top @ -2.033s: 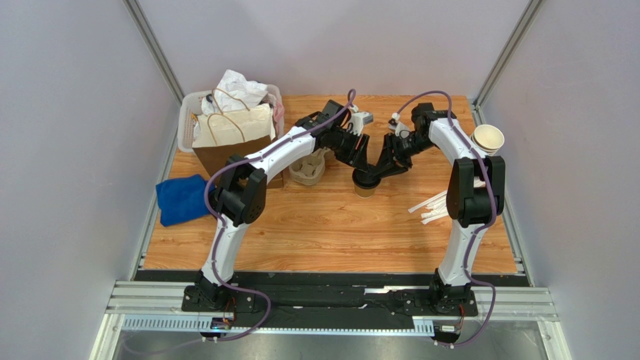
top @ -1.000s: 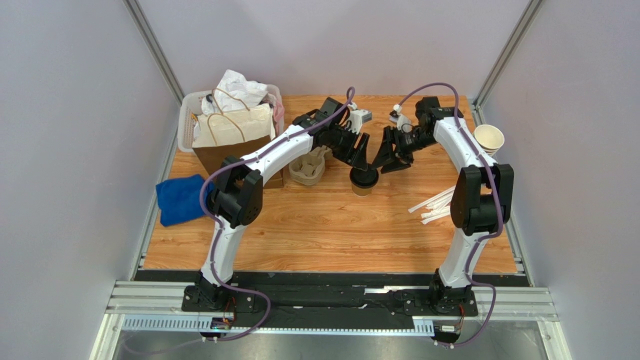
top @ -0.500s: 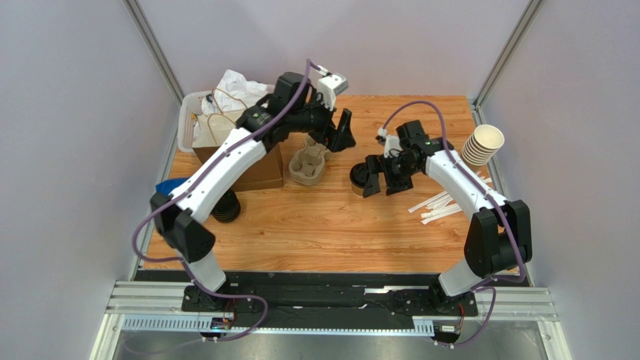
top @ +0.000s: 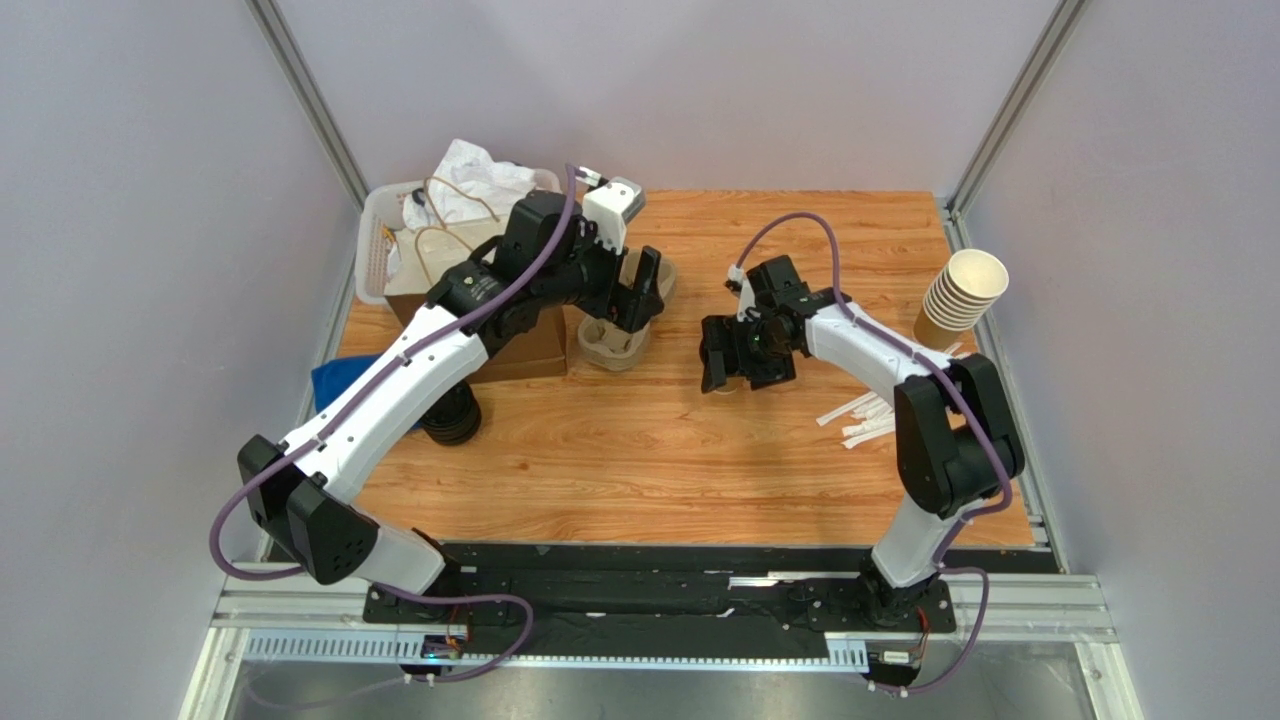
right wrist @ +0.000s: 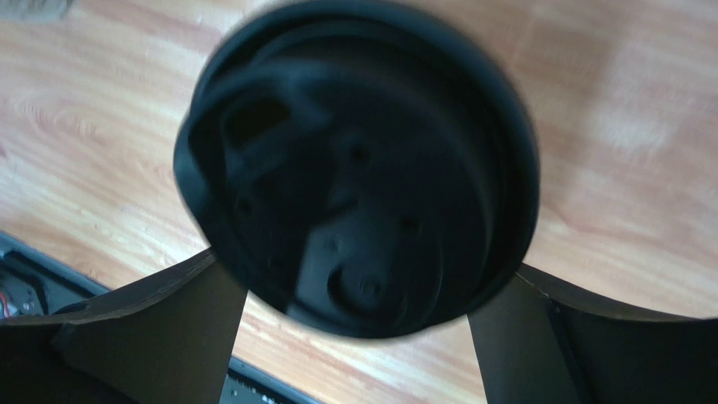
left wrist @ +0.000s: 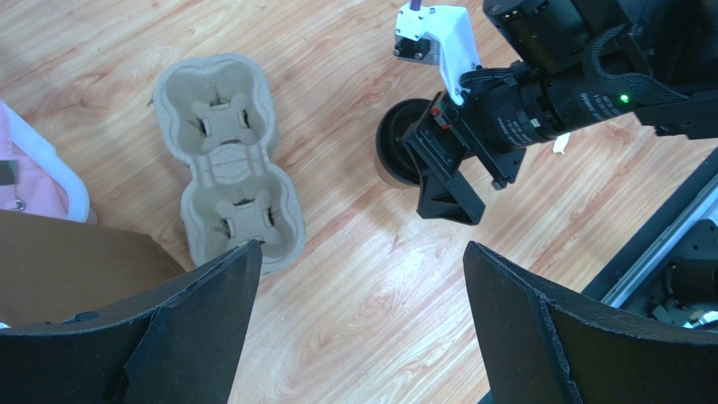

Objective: Pack the takeout coffee

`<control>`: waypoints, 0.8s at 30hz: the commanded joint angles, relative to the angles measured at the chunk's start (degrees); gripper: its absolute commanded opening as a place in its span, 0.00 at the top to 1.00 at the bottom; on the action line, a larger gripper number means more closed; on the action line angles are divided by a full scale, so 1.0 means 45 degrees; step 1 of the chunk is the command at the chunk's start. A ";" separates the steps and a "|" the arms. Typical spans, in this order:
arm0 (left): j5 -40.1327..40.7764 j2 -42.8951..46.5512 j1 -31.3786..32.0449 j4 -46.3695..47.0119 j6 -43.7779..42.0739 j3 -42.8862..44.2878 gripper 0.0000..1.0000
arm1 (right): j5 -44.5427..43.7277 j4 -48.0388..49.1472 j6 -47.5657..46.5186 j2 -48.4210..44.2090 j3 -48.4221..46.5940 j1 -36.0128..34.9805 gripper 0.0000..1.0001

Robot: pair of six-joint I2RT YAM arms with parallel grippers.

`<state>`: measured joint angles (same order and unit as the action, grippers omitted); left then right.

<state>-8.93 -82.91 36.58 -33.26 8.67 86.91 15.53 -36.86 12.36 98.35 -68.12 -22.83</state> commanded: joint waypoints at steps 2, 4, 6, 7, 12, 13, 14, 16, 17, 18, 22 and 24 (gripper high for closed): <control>0.0189 0.0769 -0.0296 0.0437 0.0027 -0.0173 0.02 | -0.0326 0.1453 0.0066 0.0819 -0.1716 -0.0063 0.07; -0.0007 0.0769 -0.0432 0.0379 0.0047 -0.0154 0.01 | -0.0482 0.1550 0.0007 0.1113 -0.2378 -0.0025 0.07; -0.0106 0.0711 -0.0511 0.0204 -0.0070 -0.0115 0.01 | -0.0579 0.1687 0.0027 0.1579 -0.2791 0.0072 0.07; -0.0106 0.0691 -0.0530 0.0106 -0.0109 -0.0076 0.01 | -0.0619 0.1668 0.0027 0.1738 -0.2986 0.0131 0.07; -0.0282 -0.0087 -0.0589 -0.1083 -0.1238 0.0860 0.01 | -0.0502 0.1746 0.0183 0.2909 -0.4450 0.0600 0.09; -0.0204 -0.0226 -0.0589 -0.1222 -0.1358 0.1016 0.01 | -0.0444 0.1766 0.0202 0.3298 -0.4646 0.0659 0.09; -0.0165 -0.0401 -0.0609 -0.1359 -0.1514 0.1346 0.01 | -0.0424 0.1785 0.0183 0.3495 -0.4841 0.0717 0.09; -0.0183 -0.0909 -0.0647 -0.1788 -0.1866 0.1719 0.03 | -0.0171 0.1824 0.0241 0.4021 -0.5466 0.0873 0.09; -0.0300 -0.1046 -0.0648 -0.1944 -0.1925 0.1972 0.04 | -0.0015 0.1824 0.0280 0.4198 -0.5720 0.0932 0.09; -0.0301 -0.1395 -0.0648 -0.2062 -0.2371 0.2149 0.07 | 0.0219 0.1863 0.0339 0.4297 -0.6051 0.0971 0.09; -0.0107 -0.2412 -0.0648 -0.2433 -0.2512 0.3105 0.14 | 0.0630 0.1902 0.0359 0.4590 -0.6756 0.1050 0.09; 0.0069 -0.3054 -0.0648 -0.2512 -0.2473 0.3633 0.19 | 0.0787 0.1844 0.0378 0.4435 -0.6894 0.1167 0.08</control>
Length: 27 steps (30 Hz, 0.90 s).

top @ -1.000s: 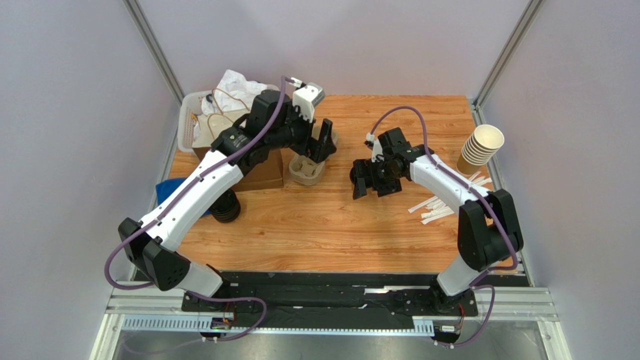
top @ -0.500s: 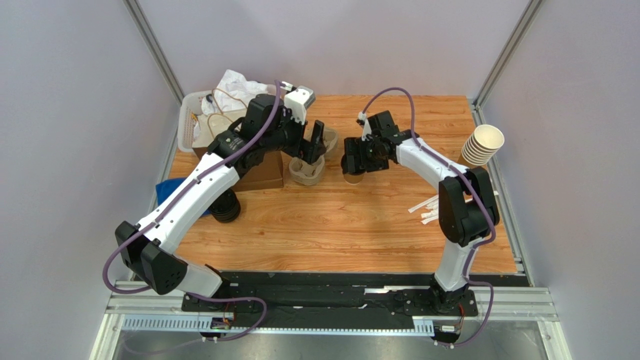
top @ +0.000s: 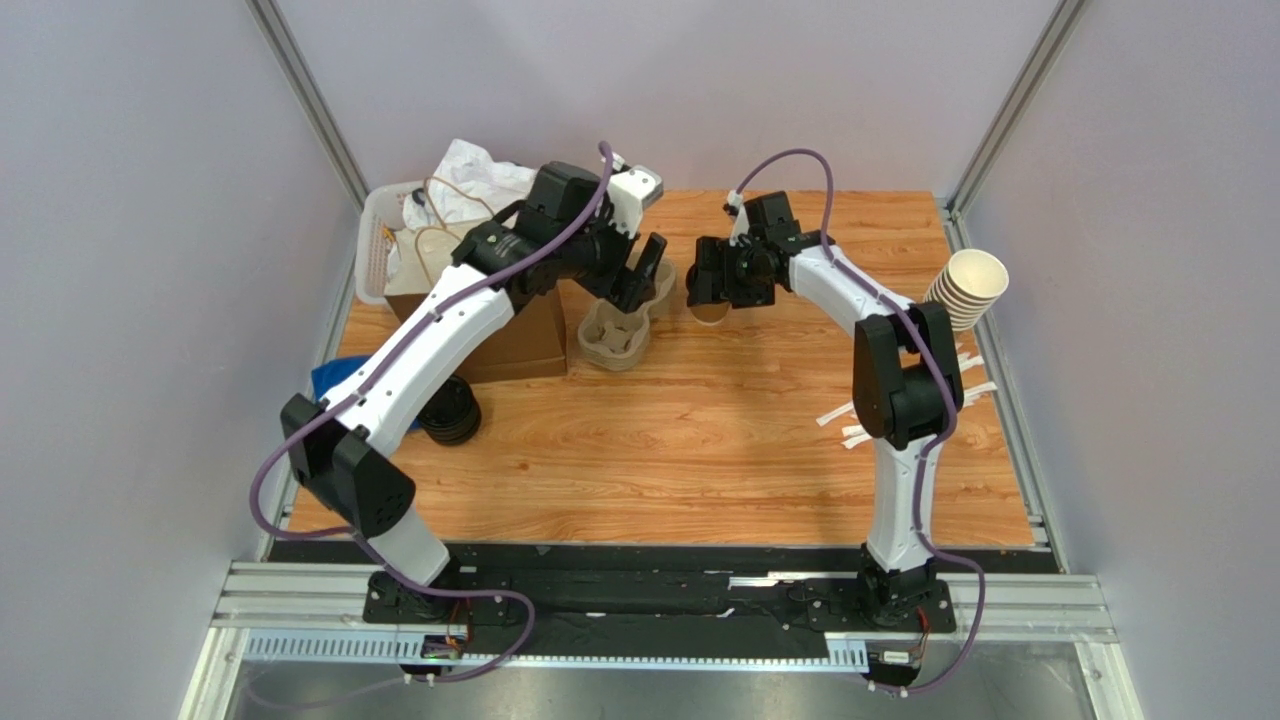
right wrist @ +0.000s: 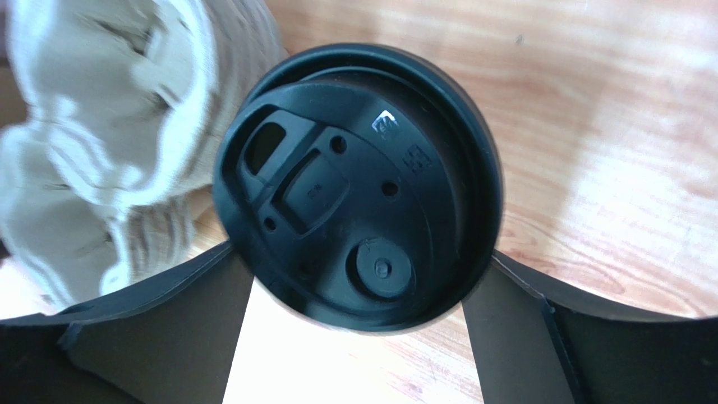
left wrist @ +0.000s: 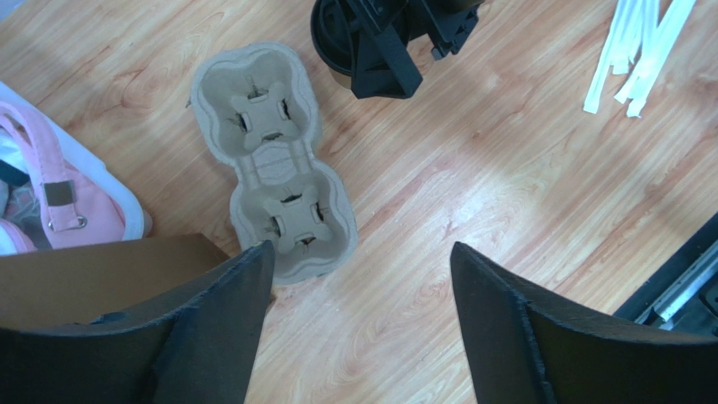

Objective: Pack the takeout coffee

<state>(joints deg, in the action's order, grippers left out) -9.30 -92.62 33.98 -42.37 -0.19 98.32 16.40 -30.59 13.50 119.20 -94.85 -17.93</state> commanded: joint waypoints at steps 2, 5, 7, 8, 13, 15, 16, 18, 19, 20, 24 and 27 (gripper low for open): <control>0.0503 -0.1408 -0.0070 -0.0661 -0.0447 0.1664 0.24 | 0.0748 0.0275 0.0184 -0.0645 -0.0973 0.0234 0.07; 0.0738 -0.2326 -0.0070 -0.0760 -0.0350 0.2231 0.37 | 0.1197 -0.0349 0.0204 -0.1407 -0.0779 0.0546 0.06; 0.0894 -0.2932 -0.0070 -0.0780 -0.0252 0.2524 0.42 | 0.1451 -0.0818 0.0146 -0.2461 -0.0332 0.0684 0.05; 0.0856 -0.3320 -0.0070 -0.0780 -0.0271 0.2583 0.45 | 0.1607 -0.1129 0.0010 -0.3161 -0.0194 0.0800 0.05; 0.0973 -0.4475 -0.0031 -0.0955 -0.0271 0.2974 0.53 | 0.1862 -0.2146 -0.0596 -0.5255 0.0647 0.0938 0.04; 0.1089 -0.4924 -0.0012 -0.0917 -0.0291 0.2994 0.54 | 0.1824 -0.2401 -0.0850 -0.6092 0.1173 0.0939 0.04; 0.1090 -0.5042 0.0027 -0.0897 -0.0368 0.3013 0.54 | 0.1804 -0.2440 -0.0928 -0.6368 0.1388 0.0938 0.04; 0.1109 -0.5393 0.0028 -0.0858 -0.0369 0.3071 0.53 | 0.1687 -0.2421 -0.1065 -0.6760 0.1954 0.0958 0.04; 0.1090 -0.5530 0.0047 -0.0858 -0.0350 0.3150 0.53 | 0.1648 -0.2460 -0.1085 -0.7032 0.2092 0.0958 0.04; 0.1071 -0.5763 0.0047 -0.0839 -0.0330 0.3208 0.53 | 0.1609 -0.2480 -0.1085 -0.7112 0.2190 0.0958 0.04; 0.1128 -0.6292 0.0125 -0.0877 -0.0271 0.3501 0.55 | 0.1570 -0.2480 -0.0949 -0.7269 0.2600 0.1036 0.04; 0.1129 -0.6663 0.0125 -0.0975 -0.0155 0.3599 0.55 | 0.1628 -0.2480 -0.0890 -0.7152 0.2581 0.1114 0.04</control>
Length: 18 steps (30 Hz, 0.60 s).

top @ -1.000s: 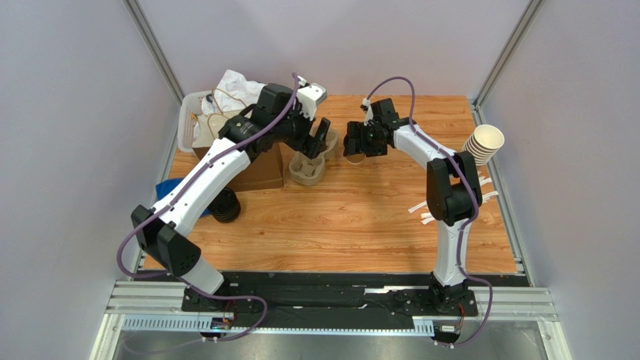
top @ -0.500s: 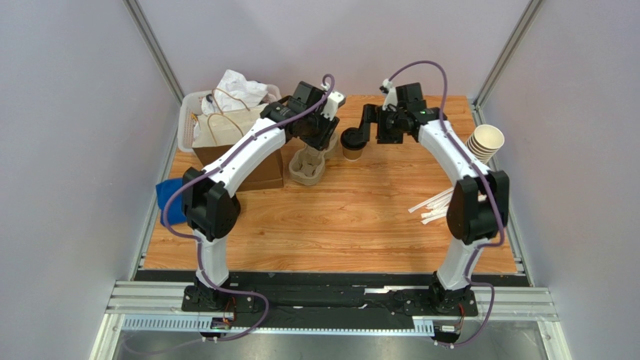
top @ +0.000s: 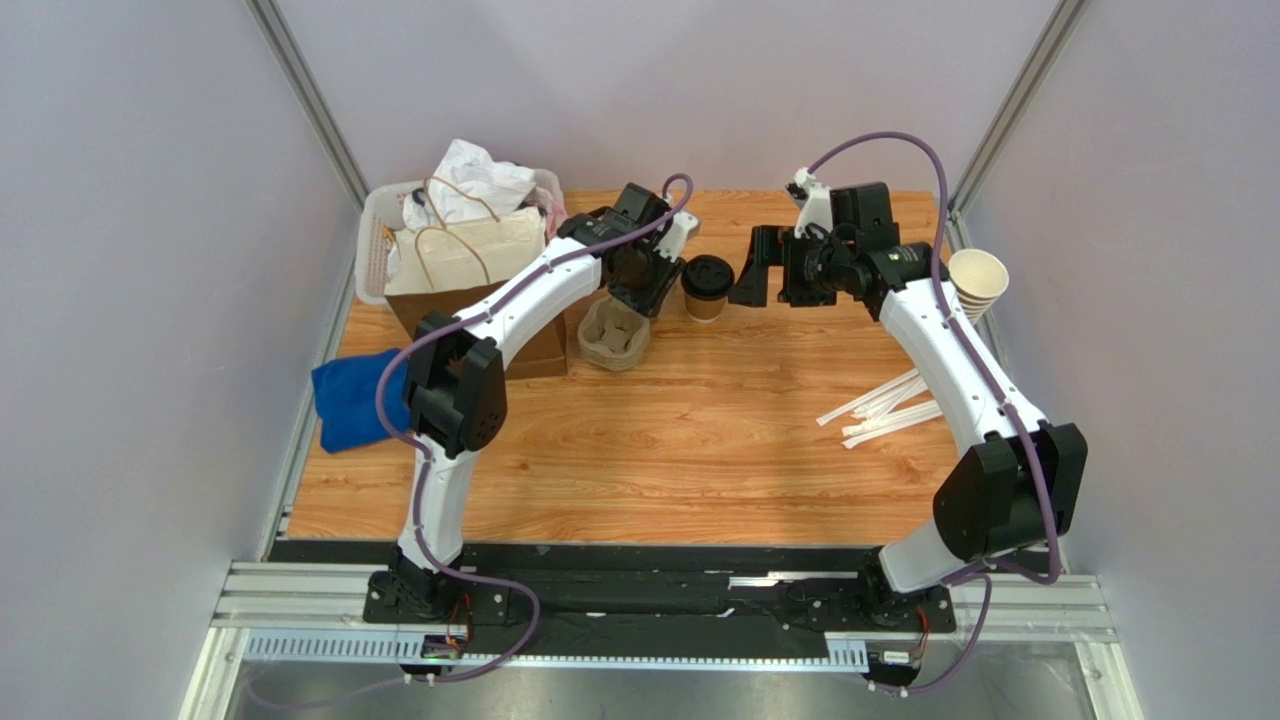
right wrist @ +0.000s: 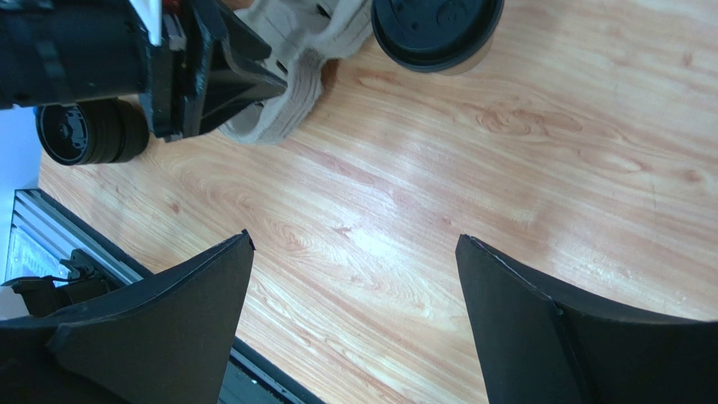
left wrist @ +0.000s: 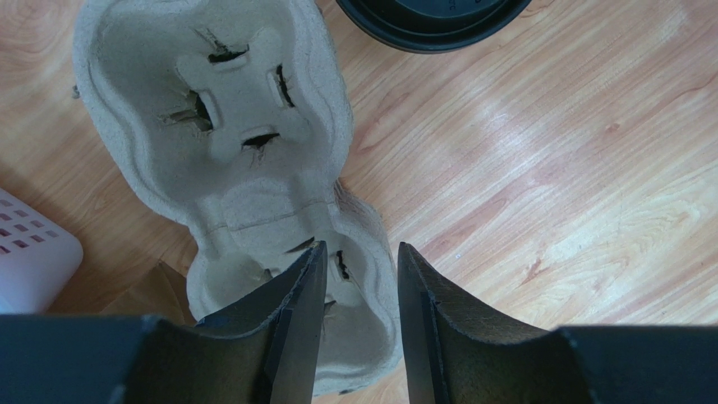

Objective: Pack the takeout coffee

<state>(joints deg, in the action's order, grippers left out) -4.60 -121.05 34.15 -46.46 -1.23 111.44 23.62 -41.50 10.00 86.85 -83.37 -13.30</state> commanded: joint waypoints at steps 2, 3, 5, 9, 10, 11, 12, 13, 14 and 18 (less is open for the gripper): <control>0.0046 -0.0540 0.0087 -0.0086 0.0138 0.0686 0.55 | 0.0103 -0.0056 -0.0093 0.0153 -0.0008 0.0143 0.04; 0.0027 -0.0598 0.0087 -0.0086 0.0157 0.0685 0.55 | 0.0103 -0.0095 -0.0093 0.0173 -0.0046 0.0182 0.04; 0.0046 -0.0755 0.0086 -0.0086 0.0196 0.0705 0.55 | 0.0142 -0.0095 -0.0074 0.0290 -0.0125 0.0221 0.04; 0.0280 -0.0989 0.0087 -0.0086 0.0196 0.0744 0.55 | 0.0299 -0.0095 -0.0015 0.0407 -0.0125 0.0260 0.04; 0.0319 -0.1048 0.0087 -0.0067 0.0196 0.0744 0.56 | 0.0299 -0.0095 -0.0015 0.0427 -0.0125 0.0260 0.04; 0.0358 -0.1068 0.0087 -0.0067 0.0216 0.0744 0.56 | 0.0318 -0.0095 0.0004 0.0446 -0.0125 0.0260 0.04; 0.0397 -0.1087 0.0087 -0.0086 0.0216 0.0763 0.57 | 0.0299 -0.0115 0.0024 0.0466 -0.0125 0.0280 0.04; 0.0436 -0.1087 0.0087 -0.0067 0.0216 0.0783 0.61 | 0.0318 -0.0115 0.0024 0.0466 -0.0144 0.0280 0.04; 0.0475 -0.1087 0.0087 -0.0067 0.0196 0.0783 0.64 | 0.0338 -0.0115 0.0024 0.0485 -0.0164 0.0280 0.04; 0.0593 -0.0912 0.0087 -0.0048 0.0216 0.0763 0.79 | 0.0396 -0.0095 0.0044 0.0583 -0.0261 0.0280 0.04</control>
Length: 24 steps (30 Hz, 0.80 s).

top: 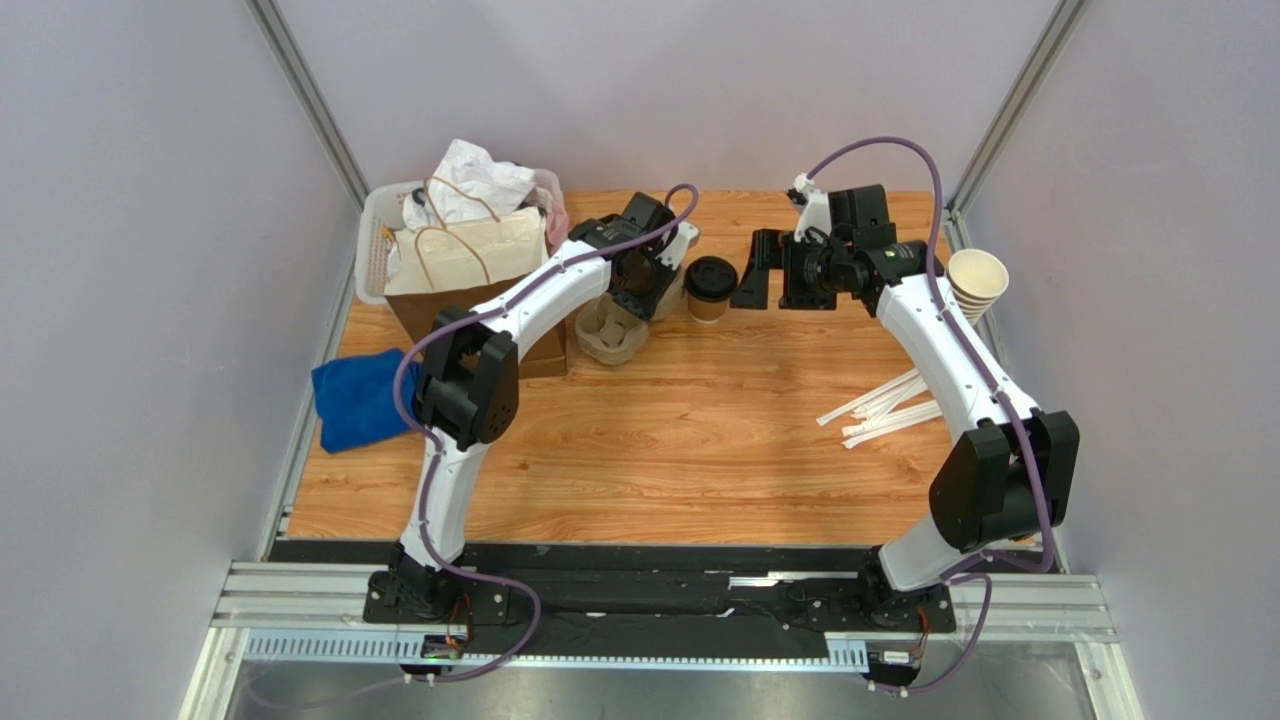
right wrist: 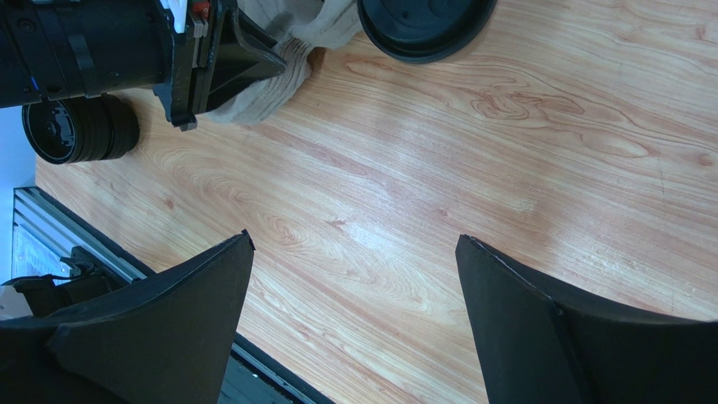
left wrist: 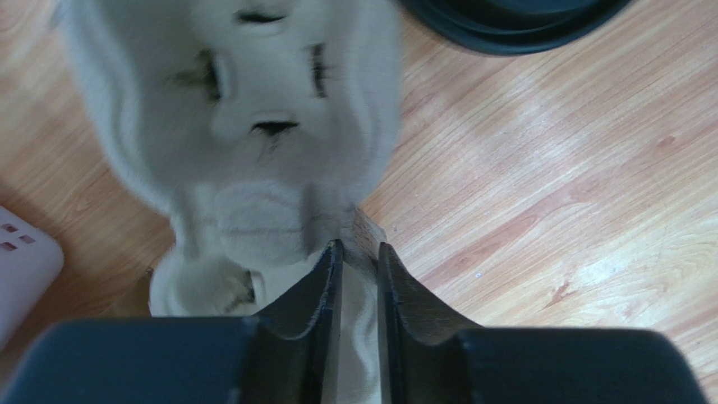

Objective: Pack the takeout coffee

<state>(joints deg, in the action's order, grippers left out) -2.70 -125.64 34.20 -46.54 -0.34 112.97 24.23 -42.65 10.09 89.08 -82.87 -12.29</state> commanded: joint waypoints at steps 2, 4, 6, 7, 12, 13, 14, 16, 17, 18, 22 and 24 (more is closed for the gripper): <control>0.0267 0.0206 0.0077 -0.0009 0.0017 0.0443 0.90 | 0.0299 0.0162 0.0024 0.0127 -0.0432 0.0056 0.04; 0.0365 0.0381 0.0077 -0.0008 -0.0003 0.0404 1.00 | 0.0319 0.0123 0.0005 0.0146 -0.0471 0.0056 0.04; 0.0502 0.0615 0.0077 -0.0008 0.0268 0.0404 1.00 | 0.0377 0.0123 0.0005 0.0205 -0.0529 0.0056 0.04; 0.0541 0.0713 0.0077 -0.0008 0.0309 0.0423 1.00 | 0.0455 0.0123 0.0005 0.0224 -0.0549 0.0056 0.04; 0.1341 0.1143 0.0077 -0.0047 0.0524 0.0502 1.00 | 0.0709 0.0142 0.0024 0.0536 -0.0763 0.0056 0.04; 0.1613 0.1182 0.0077 -0.0028 0.0563 0.0502 1.00 | 0.0729 0.0162 0.0005 0.0614 -0.0803 0.0056 0.04; 0.1731 0.1202 0.0077 -0.0009 0.0602 0.0521 1.00 | 0.0729 0.0143 0.0024 0.0731 -0.0842 0.0056 0.04; 0.2024 0.1202 0.0077 -0.0009 0.0642 0.0521 1.00 | 0.0768 0.0162 0.0024 0.0868 -0.0940 0.0037 0.05; 0.2103 0.1202 0.0077 0.0011 0.0719 0.0540 1.00 | 0.0788 0.0143 0.0024 0.0966 -0.0998 0.0056 0.05; 0.2142 0.1222 0.0077 -0.0008 0.0758 0.0521 1.00 | 0.0807 0.0162 0.0024 0.1025 -0.1018 0.0056 0.05; 0.2085 0.1319 0.0077 -0.0067 0.0973 0.0444 1.00 | 0.0924 0.0240 0.0063 0.1220 -0.1115 0.0037 0.05; 0.1909 0.1417 0.0077 -0.0028 0.1013 0.0346 0.96 | 0.0983 0.0337 0.0044 0.1376 -0.1174 -0.0002 0.05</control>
<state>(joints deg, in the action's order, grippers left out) 5.30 -125.01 34.41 -46.52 2.57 113.01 27.22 -42.65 10.11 94.26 -85.06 -12.29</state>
